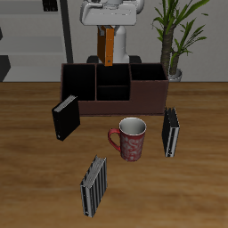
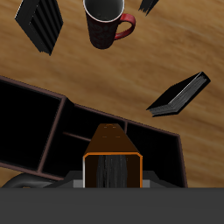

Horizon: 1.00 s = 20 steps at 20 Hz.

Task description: Place the orange book into the back desk caddy's back compartment

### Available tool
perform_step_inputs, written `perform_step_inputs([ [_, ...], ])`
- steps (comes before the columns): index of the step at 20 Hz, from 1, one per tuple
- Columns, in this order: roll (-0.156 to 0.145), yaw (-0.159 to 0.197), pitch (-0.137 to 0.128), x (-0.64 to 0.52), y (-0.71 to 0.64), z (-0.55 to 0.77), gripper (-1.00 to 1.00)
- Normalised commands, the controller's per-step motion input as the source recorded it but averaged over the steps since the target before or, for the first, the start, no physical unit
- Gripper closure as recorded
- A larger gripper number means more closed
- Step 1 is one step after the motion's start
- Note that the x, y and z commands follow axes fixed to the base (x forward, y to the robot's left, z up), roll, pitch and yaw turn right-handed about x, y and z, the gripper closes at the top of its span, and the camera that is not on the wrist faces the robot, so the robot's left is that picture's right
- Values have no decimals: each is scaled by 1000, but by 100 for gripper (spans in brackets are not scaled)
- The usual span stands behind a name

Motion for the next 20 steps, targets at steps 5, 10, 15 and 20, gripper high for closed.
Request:
perform_step_inputs([
  [5, -5, 140, 2, -230, 85, 81, 100],
  [10, -52, 180, 17, -3, -34, 191, 100],
  [15, -18, 192, 43, 11, 119, 20, 100],
  [20, 10, 160, 28, -115, 215, -41, 100],
])
